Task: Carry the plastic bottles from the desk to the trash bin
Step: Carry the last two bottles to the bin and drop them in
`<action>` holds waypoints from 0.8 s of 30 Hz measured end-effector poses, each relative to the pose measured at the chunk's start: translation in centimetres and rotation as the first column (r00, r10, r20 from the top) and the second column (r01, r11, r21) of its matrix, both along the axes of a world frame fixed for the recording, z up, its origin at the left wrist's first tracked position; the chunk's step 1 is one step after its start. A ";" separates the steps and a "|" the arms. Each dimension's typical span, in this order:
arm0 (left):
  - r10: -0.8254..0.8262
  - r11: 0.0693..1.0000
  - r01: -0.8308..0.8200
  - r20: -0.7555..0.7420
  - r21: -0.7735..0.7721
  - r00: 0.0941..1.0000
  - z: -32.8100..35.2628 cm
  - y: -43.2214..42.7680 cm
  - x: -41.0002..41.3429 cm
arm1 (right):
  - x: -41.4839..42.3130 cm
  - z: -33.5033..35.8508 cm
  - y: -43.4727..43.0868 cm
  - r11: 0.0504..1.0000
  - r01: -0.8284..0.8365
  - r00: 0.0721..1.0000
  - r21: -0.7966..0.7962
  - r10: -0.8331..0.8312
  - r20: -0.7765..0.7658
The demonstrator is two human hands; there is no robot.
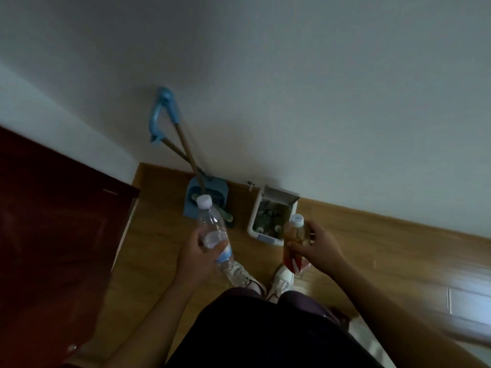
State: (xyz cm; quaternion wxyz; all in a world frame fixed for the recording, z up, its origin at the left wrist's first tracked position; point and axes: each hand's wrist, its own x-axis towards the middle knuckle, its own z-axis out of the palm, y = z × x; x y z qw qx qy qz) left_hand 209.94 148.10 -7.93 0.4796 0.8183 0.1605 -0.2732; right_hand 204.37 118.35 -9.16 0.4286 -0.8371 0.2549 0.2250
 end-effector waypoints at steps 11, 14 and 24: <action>-0.161 0.987 0.158 -0.099 -0.039 0.982 -13.6 -5.0 2.4 | 0.4 -12.7 -0.3 0.971 0.227 0.973 0.081 -0.223 -0.056; -0.187 0.982 0.185 -0.120 -0.026 0.975 -21.3 -5.5 3.2 | 1.4 -19.8 -0.1 0.957 0.277 0.961 0.089 -0.275 -0.040; -0.198 0.980 0.196 -0.074 -0.032 0.977 -36.0 -6.1 6.2 | 3.1 -33.6 0.8 0.877 0.456 0.879 0.152 -0.470 0.076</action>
